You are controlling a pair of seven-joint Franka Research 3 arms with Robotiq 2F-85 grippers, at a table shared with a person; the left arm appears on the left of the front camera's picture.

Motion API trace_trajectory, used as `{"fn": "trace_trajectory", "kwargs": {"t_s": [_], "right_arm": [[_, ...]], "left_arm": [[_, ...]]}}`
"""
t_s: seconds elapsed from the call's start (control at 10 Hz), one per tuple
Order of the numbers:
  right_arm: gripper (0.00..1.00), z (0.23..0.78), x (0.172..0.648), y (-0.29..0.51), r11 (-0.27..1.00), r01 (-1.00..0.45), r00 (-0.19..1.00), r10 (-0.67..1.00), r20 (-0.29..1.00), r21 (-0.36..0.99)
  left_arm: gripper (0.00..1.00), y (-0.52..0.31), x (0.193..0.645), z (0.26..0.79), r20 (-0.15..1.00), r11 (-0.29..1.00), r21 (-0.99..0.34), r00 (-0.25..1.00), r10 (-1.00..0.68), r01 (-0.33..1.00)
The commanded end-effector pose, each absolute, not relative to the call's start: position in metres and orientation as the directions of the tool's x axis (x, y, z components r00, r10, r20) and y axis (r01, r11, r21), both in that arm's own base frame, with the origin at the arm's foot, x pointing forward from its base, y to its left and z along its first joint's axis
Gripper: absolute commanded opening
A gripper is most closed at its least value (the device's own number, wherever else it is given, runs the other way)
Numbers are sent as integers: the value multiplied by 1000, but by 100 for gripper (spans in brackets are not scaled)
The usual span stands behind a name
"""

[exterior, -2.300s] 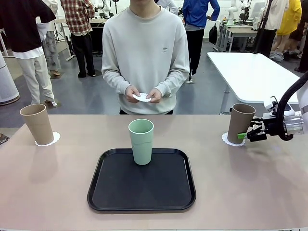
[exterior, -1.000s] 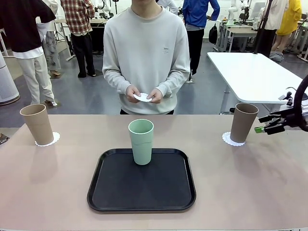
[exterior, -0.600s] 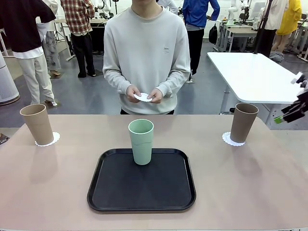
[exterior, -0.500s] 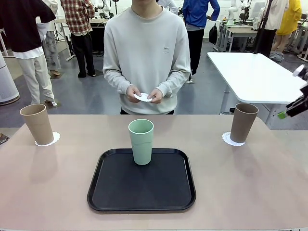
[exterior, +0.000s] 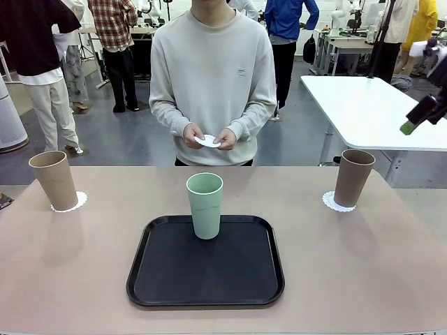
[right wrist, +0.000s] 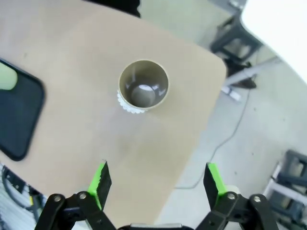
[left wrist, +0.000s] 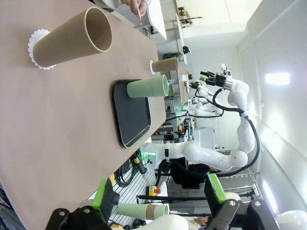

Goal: Place coasters on the table and set cups on them.
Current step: Take one Reusable plastic cup from the Flat Tray and place it on a coaster set by the human.

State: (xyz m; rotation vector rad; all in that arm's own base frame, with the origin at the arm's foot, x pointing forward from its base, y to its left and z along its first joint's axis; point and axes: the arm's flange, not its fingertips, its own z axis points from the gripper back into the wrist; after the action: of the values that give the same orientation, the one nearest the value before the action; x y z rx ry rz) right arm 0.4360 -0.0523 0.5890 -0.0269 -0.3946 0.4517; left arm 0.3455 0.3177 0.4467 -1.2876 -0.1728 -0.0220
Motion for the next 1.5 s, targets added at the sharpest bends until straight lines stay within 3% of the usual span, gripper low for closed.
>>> {"fn": "trace_trajectory", "kwargs": {"t_s": [0.0, 0.1, 0.2, 0.3, 1.2, 1.3, 1.4], "right_arm": [[100, 604, 438, -40, 905, -391, 865, 424, 268, -168], [100, 608, 440, -37, 905, -387, 876, 421, 235, -176], [100, 608, 441, -39, 909, -409, 892, 417, 173, -85], [100, 610, 432, -37, 905, -386, 857, 423, 293, -177], [100, 610, 432, -37, 905, -386, 857, 423, 293, -177], [100, 615, 434, -38, 903, -401, 856, 429, 290, -151], [100, 622, 398, -61, 926, -359, 914, 322, 248, 118]], "left_arm": [[100, 318, 344, 449, 140, 271, -956, 987, 83, 113], [100, 318, 344, 449, 140, 271, -956, 987, 83, 113], [100, 318, 344, 449, 140, 271, -956, 987, 83, 113], [100, 318, 344, 449, 140, 271, -956, 987, 83, 113], [100, 318, 344, 449, 140, 271, -956, 987, 83, 113], [100, 318, 344, 449, 140, 271, -956, 987, 83, 113], [100, 318, 344, 449, 140, 271, -956, 987, 83, 113]]}}
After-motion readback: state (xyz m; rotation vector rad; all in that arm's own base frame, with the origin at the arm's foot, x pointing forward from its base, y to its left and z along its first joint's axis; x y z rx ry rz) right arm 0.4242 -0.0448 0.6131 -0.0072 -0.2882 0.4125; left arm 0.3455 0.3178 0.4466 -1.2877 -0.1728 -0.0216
